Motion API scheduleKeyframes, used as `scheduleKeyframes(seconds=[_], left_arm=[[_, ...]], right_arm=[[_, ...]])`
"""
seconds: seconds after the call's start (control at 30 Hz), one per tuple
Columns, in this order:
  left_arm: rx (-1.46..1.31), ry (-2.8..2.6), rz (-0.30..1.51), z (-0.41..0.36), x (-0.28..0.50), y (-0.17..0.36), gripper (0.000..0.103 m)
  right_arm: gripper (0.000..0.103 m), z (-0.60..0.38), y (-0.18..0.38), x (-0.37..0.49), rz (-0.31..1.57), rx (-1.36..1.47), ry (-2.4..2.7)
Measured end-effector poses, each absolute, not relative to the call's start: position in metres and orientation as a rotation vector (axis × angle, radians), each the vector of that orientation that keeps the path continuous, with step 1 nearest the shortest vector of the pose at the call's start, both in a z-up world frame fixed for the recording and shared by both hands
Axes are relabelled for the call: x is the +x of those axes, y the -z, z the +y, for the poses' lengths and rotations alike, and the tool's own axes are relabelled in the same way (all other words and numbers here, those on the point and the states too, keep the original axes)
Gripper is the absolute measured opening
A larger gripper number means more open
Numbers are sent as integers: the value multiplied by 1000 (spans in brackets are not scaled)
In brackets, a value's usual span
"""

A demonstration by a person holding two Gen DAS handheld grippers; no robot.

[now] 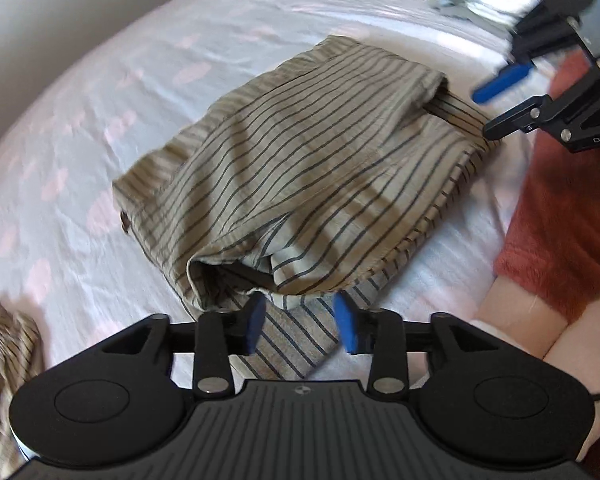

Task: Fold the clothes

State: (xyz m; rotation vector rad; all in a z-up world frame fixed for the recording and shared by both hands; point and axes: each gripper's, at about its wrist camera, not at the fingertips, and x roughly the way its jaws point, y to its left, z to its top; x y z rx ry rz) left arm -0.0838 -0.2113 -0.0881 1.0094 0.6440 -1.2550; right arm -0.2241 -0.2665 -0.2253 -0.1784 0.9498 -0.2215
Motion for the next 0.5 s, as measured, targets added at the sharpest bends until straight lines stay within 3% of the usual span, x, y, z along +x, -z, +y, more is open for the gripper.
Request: scheduleKeyframes(seconds=[0.13, 0.33, 0.4, 0.43, 0.5], left_arm=[[1149, 1271, 563, -216, -104, 100, 46], [1246, 1179, 480, -235, -107, 117, 45], [1225, 1164, 492, -237, -103, 117, 39], [1211, 1159, 502, -237, -101, 116, 29], [1182, 1149, 523, -239, -98, 115, 16]], right_arm=[[46, -246, 231, -216, 960, -293, 161], [44, -241, 252, -198, 1025, -395, 230], [44, -240, 255, -197, 1030, -408, 249], [43, -240, 256, -196, 1031, -413, 255], [32, -241, 257, -195, 1033, -418, 268]])
